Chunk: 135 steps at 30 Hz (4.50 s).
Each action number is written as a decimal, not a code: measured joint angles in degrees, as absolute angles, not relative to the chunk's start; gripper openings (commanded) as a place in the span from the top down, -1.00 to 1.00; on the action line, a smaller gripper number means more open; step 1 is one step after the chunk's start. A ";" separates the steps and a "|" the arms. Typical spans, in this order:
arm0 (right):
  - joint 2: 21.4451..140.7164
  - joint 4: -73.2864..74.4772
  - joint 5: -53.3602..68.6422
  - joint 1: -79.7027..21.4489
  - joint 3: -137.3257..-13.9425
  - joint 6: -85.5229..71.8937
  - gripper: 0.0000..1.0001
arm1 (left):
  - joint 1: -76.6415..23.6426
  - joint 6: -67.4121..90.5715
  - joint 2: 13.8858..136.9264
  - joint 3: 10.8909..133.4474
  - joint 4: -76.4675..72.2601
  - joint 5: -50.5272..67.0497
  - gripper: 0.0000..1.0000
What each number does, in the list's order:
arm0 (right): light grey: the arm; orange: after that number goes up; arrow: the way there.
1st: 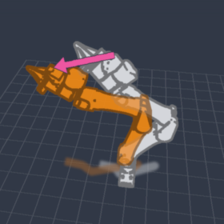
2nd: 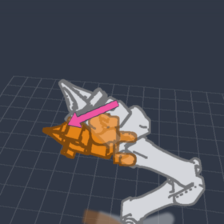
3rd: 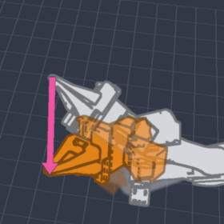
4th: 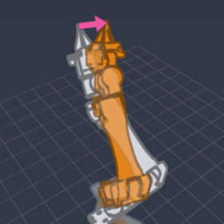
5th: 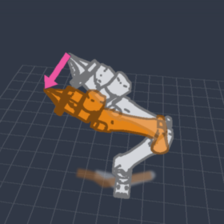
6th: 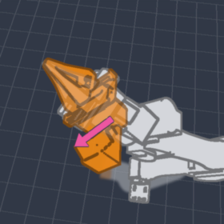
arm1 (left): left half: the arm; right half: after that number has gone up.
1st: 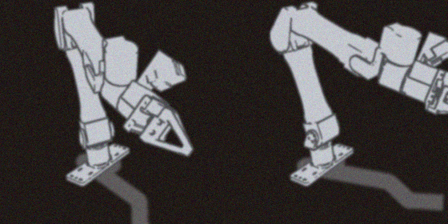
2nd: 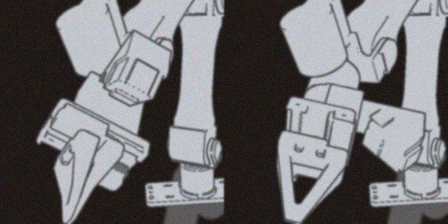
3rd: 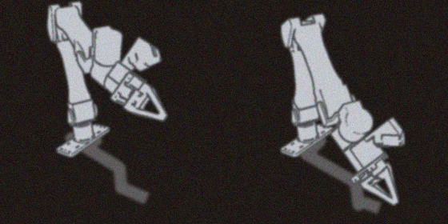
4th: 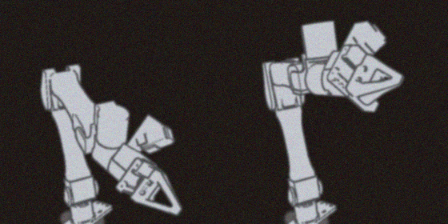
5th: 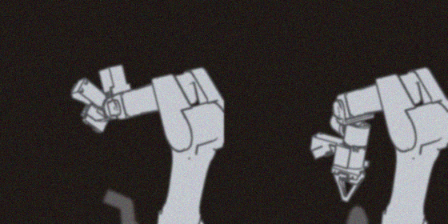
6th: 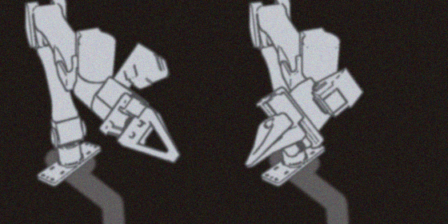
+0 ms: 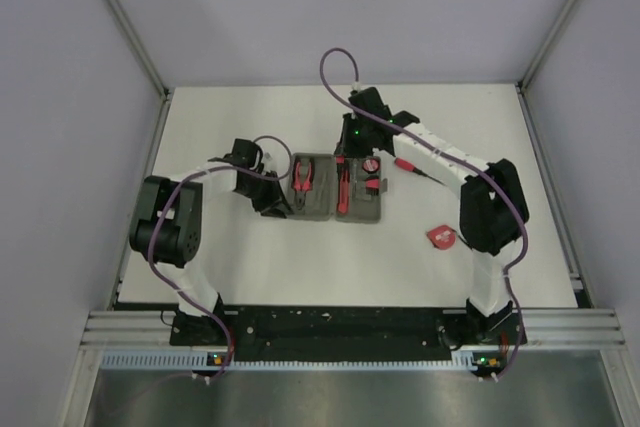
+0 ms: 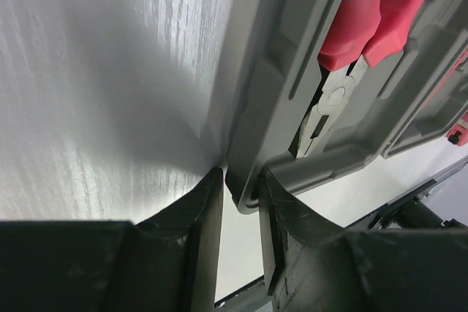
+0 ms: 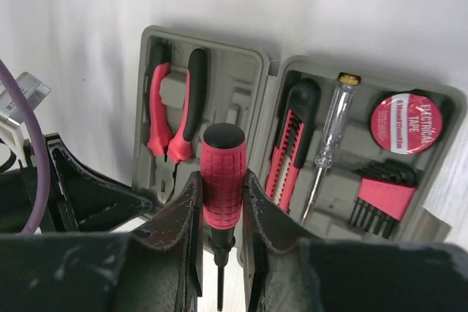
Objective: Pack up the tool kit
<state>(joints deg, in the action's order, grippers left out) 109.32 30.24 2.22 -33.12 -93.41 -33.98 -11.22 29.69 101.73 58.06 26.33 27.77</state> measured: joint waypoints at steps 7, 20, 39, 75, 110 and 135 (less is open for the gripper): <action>114.59 29.56 2.20 -35.90 -95.46 -34.61 1.00 | -13.34 30.30 99.48 54.54 25.85 28.29 0.40; 121.67 27.88 1.17 -38.09 -100.88 -36.25 1.00 | -14.39 30.70 90.89 59.99 32.62 17.74 0.10; 127.24 27.53 -2.11 -39.64 -103.53 -36.49 1.00 | -14.35 31.40 87.77 63.72 34.30 13.13 0.10; 128.14 31.27 -7.55 -41.87 -105.80 -34.44 0.20 | -14.35 31.38 88.40 66.39 33.58 15.22 0.10; 110.61 16.19 1.34 -49.08 -75.79 -24.43 0.88 | -16.93 37.34 117.05 78.43 12.51 33.93 0.52; 113.12 15.88 0.89 -49.12 -76.64 -24.71 1.00 | -17.19 36.10 119.57 80.58 18.68 35.05 0.74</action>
